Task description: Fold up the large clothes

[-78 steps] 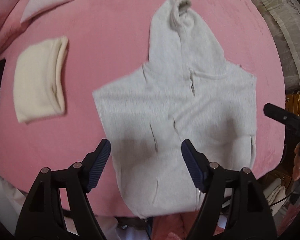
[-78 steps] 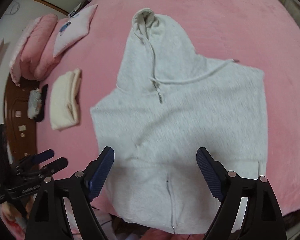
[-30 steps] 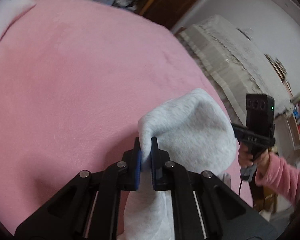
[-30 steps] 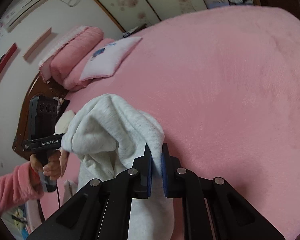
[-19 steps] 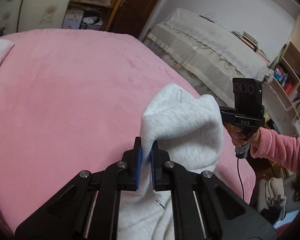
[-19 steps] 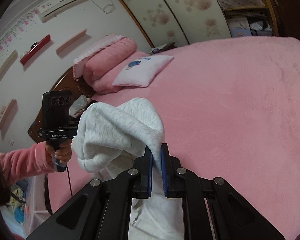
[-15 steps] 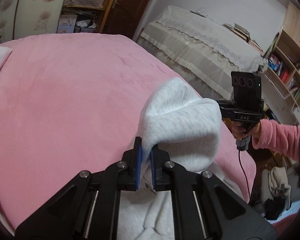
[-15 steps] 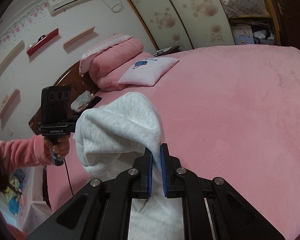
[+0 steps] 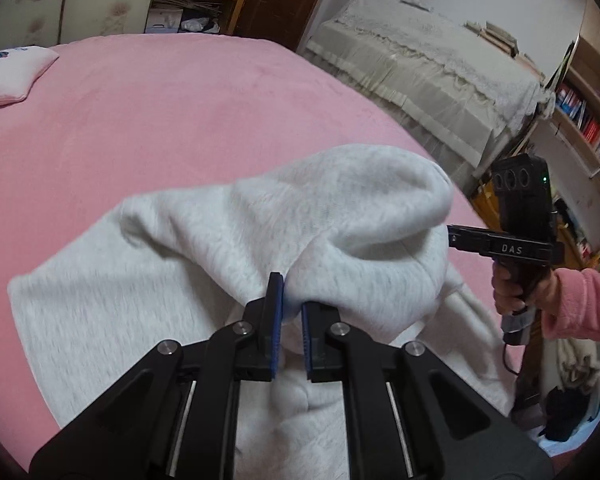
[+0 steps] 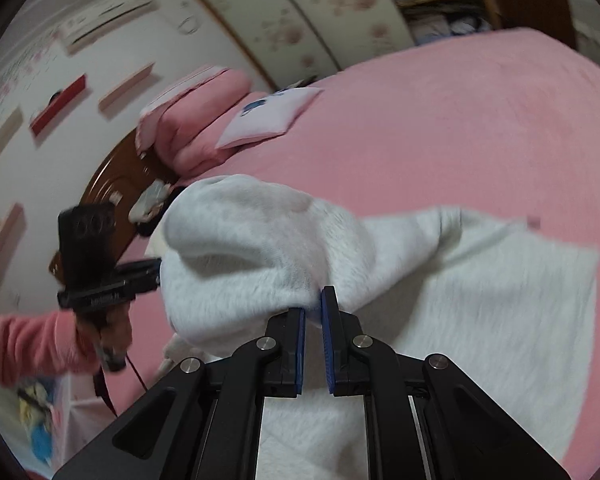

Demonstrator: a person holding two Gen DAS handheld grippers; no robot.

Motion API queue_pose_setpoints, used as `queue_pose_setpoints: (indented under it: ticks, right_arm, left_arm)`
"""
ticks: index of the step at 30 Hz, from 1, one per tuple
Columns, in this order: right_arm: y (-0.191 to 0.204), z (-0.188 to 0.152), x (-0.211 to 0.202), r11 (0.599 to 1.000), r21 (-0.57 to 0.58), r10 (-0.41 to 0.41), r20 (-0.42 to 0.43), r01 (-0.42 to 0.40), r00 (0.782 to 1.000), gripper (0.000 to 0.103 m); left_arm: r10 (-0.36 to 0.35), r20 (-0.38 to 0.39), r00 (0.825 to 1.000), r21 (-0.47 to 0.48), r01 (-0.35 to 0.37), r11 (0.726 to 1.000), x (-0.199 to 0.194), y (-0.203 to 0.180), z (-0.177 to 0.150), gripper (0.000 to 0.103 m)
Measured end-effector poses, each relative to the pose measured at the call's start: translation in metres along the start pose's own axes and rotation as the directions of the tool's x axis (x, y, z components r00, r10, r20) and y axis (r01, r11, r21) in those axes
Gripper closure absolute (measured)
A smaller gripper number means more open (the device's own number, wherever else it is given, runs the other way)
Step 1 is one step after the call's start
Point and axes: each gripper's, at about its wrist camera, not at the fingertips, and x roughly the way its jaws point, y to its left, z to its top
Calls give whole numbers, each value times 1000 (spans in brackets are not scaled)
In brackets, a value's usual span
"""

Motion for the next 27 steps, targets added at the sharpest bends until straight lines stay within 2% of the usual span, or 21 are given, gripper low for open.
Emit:
queue_pose_setpoints:
  ticks: [5,8,11,12,13,15,16,18,20,24,27]
  right_arm:
    - [9,-60,30,993,96,-56,-78,64,995,95]
    - [9,-83,44,986,108,-105,-191,128,976,95]
    - [12,-90,36,980,136,-111,-227,144,968,94]
    - [15,-92,25,976,156,-112,-227,149,967,93]
    - [17,-92,14,972,180,-106,-231,150,967,92]
    - [36,-83,-8,965,213,-104,-232,155,967,73]
    - [59,-76,-6,963,219,-107,-224,157,969,70]
    - [74,-57,-18,963,211,-126,-190,166,974,70]
    - [93,-34,-25,963,203,-148,-155,178,977,70]
    - [121,13,-27,966,217,-133,-53,142,990,70]
    - [126,39,-8,954,292,-74,0,71,997,70]
  left_arm:
    - [21,-9,1000,-61,-21,998,8,-5,-39,97]
    - [77,-28,997,-100,-80,992,11,-11,-60,97]
    - [111,-64,992,-181,-121,976,3,-15,-66,94]
    - [121,-81,989,-203,-135,970,0,-17,-65,89]
    - [133,-114,985,-230,-156,961,-3,-18,-64,76]
    - [121,-166,979,-302,-168,938,-10,-19,-59,56]
    - [120,-172,978,-331,-172,928,-15,-20,-56,55]
    - [140,-172,975,-378,-196,905,-37,-20,-52,55]
    - [172,-178,969,-402,-231,886,-48,-28,-29,55]
    - [242,-212,947,-381,-308,872,-57,-45,18,55]
    - [265,-191,945,-376,-319,870,-51,-53,47,55]
